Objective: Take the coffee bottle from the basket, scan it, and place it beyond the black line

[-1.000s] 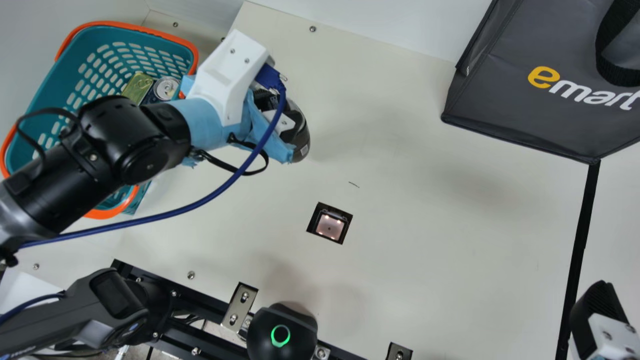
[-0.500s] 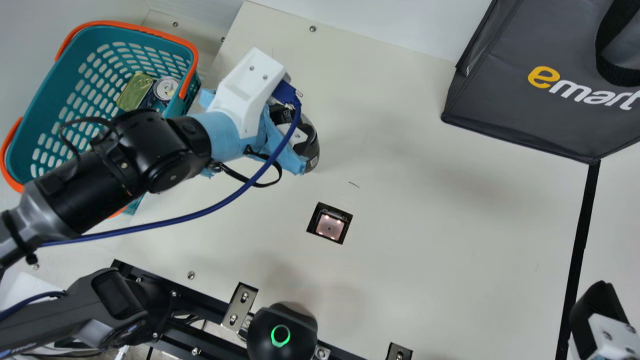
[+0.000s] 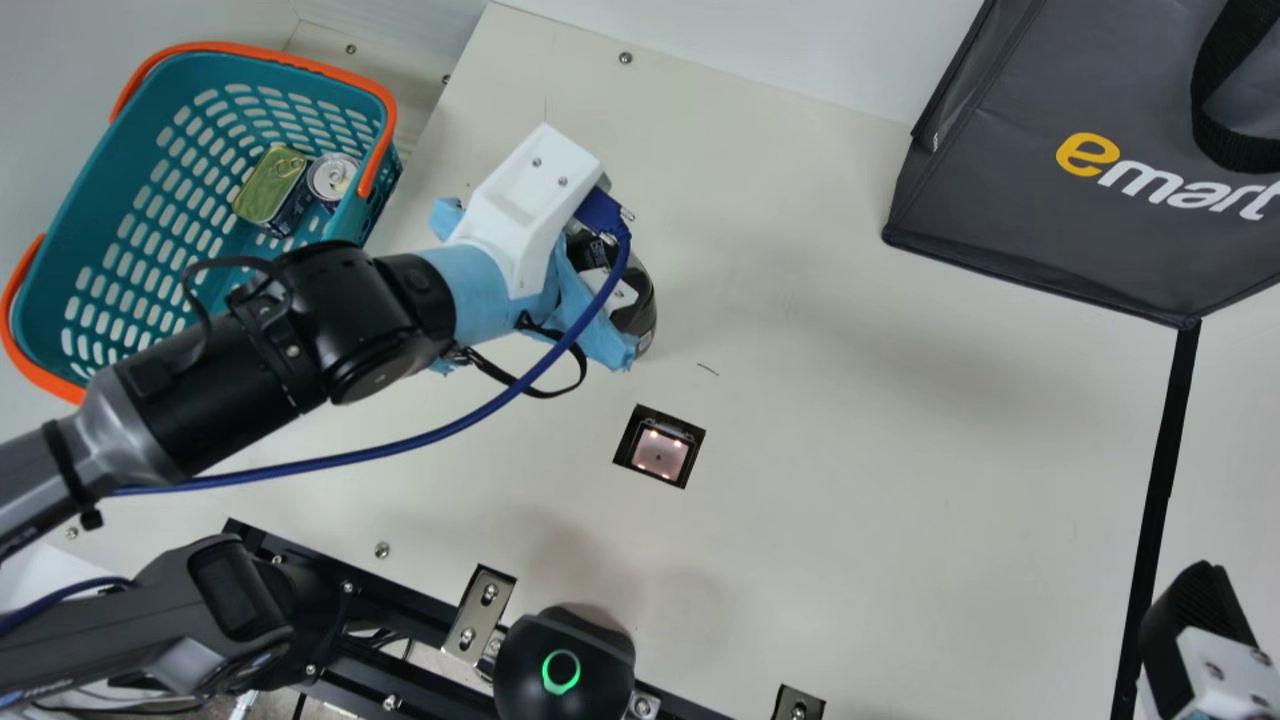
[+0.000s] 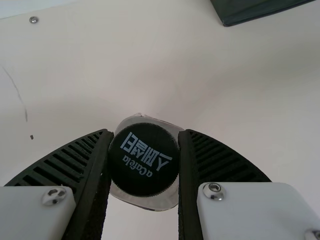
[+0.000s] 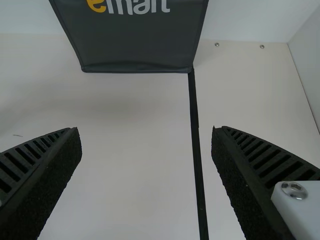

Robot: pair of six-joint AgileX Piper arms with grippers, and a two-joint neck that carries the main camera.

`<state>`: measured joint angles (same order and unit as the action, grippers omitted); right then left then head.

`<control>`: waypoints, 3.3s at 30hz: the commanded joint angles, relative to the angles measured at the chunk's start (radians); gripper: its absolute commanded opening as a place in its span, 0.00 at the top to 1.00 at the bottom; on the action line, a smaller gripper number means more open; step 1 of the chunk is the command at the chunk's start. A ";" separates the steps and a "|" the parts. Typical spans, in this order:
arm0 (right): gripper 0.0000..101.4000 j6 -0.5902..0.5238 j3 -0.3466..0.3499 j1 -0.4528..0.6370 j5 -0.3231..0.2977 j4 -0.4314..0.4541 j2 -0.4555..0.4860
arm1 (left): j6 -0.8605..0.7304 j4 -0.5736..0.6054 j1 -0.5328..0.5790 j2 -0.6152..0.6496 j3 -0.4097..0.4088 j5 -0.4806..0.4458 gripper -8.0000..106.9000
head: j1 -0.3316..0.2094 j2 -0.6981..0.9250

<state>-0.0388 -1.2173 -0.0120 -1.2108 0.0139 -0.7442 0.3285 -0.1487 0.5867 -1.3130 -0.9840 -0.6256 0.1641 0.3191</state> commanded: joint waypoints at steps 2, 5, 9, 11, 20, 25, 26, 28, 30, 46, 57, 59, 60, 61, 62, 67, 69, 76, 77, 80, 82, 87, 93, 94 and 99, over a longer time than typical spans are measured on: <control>0.10 0.000 0.000 0.000 0.000 0.000 0.000 | 0.009 -0.007 0.011 -0.002 0.004 0.000 0.84 | -0.026 0.002; 0.10 0.000 0.000 0.000 0.000 0.000 0.000 | 0.021 -0.013 0.022 -0.002 0.008 0.003 0.84 | -0.026 0.002; 0.10 0.000 0.000 0.000 0.000 0.000 0.000 | 0.030 -0.019 0.028 -0.003 0.015 0.011 0.84 | -0.026 0.002; 0.10 0.000 0.000 0.000 0.000 0.000 0.000 | 0.034 -0.021 0.030 -0.004 0.018 0.015 0.84 | -0.026 0.002; 0.10 0.000 0.000 0.000 0.000 0.000 0.000 | 0.038 -0.030 0.039 -0.008 0.025 0.034 0.84 | -0.026 0.002; 0.10 0.000 0.000 0.000 0.000 0.000 0.000 | 0.038 -0.036 0.047 -0.010 0.030 0.043 0.69 | -0.026 0.002; 0.10 0.000 0.000 0.000 0.000 0.000 0.000 | 0.038 -0.038 0.048 -0.011 0.031 0.044 0.67 | -0.026 0.002; 0.10 0.000 0.000 0.000 0.000 0.000 0.000 | 0.038 -0.041 0.050 -0.011 0.032 0.047 0.61 | -0.026 0.002; 0.10 0.000 0.000 0.000 0.000 0.000 0.000 | 0.038 -0.044 0.052 -0.011 0.034 0.049 0.55 | -0.026 0.002; 0.10 0.000 0.000 0.000 0.000 0.000 0.000 | 0.065 -0.076 0.050 -0.011 0.026 0.046 0.15 | -0.026 0.002; 0.10 0.000 0.000 0.000 0.000 0.000 0.000 | 0.075 -0.100 0.024 -0.011 -0.026 0.009 0.15 | -0.026 0.002; 0.10 0.000 0.000 0.000 0.000 0.000 0.000 | 0.076 -0.102 0.013 -0.010 -0.037 0.000 0.15 | -0.026 0.002; 0.10 0.000 0.000 0.000 0.000 0.000 0.000 | 0.076 -0.103 0.007 -0.009 -0.043 -0.005 0.15 | -0.026 0.002; 0.10 0.000 0.000 0.000 0.000 0.000 0.000 | 0.075 -0.103 0.001 -0.008 -0.048 -0.010 0.15 | -0.026 0.002; 0.10 0.000 0.000 0.000 0.000 0.000 0.000 | 0.074 -0.103 -0.006 -0.007 -0.053 -0.015 0.15 | -0.026 0.002; 0.10 0.000 0.000 0.000 0.000 0.000 0.000 | 0.059 -0.098 -0.040 0.007 -0.070 -0.038 0.15 | -0.026 0.002; 0.10 0.000 0.000 0.000 0.000 0.000 0.000 | 0.051 -0.096 -0.053 0.015 -0.074 -0.045 0.15 | -0.026 0.002; 0.10 0.000 0.000 0.000 0.000 0.000 0.000 | 0.018 -0.082 -0.108 0.054 -0.070 -0.069 0.15 | -0.026 0.002; 0.10 0.000 0.000 0.000 0.000 0.000 0.000 | 0.015 -0.080 -0.117 0.060 -0.069 -0.072 0.15 | -0.026 0.002; 0.10 0.000 0.000 0.000 0.000 0.000 0.000 | 0.001 -0.071 -0.144 0.077 -0.066 -0.080 0.15 | -0.026 0.002; 0.10 0.000 0.000 0.000 0.000 0.000 0.000 | -0.010 -0.065 -0.164 0.087 -0.063 -0.083 0.15 | -0.026 0.002; 0.10 0.000 0.000 0.000 0.000 0.000 0.000 | -0.041 -0.051 -0.211 0.112 -0.055 -0.091 0.15 | -0.026 0.002; 0.10 0.000 0.000 0.000 0.000 0.000 0.000 | -0.077 -0.036 -0.267 0.141 -0.040 -0.095 0.15 | -0.026 0.002; 0.10 0.000 0.000 0.000 0.000 0.000 0.000 | -0.081 -0.035 -0.276 0.146 -0.036 -0.095 0.15 | -0.026 0.002; 0.10 0.000 0.000 0.000 0.000 0.000 0.000 | -0.099 -0.030 -0.319 0.170 -0.018 -0.088 0.15 | -0.026 0.002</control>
<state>-0.0388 -1.2173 -0.0120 -1.2108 0.0139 -0.7442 0.2299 -0.1806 0.2742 -1.1480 -1.0044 -0.7156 0.1641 0.3191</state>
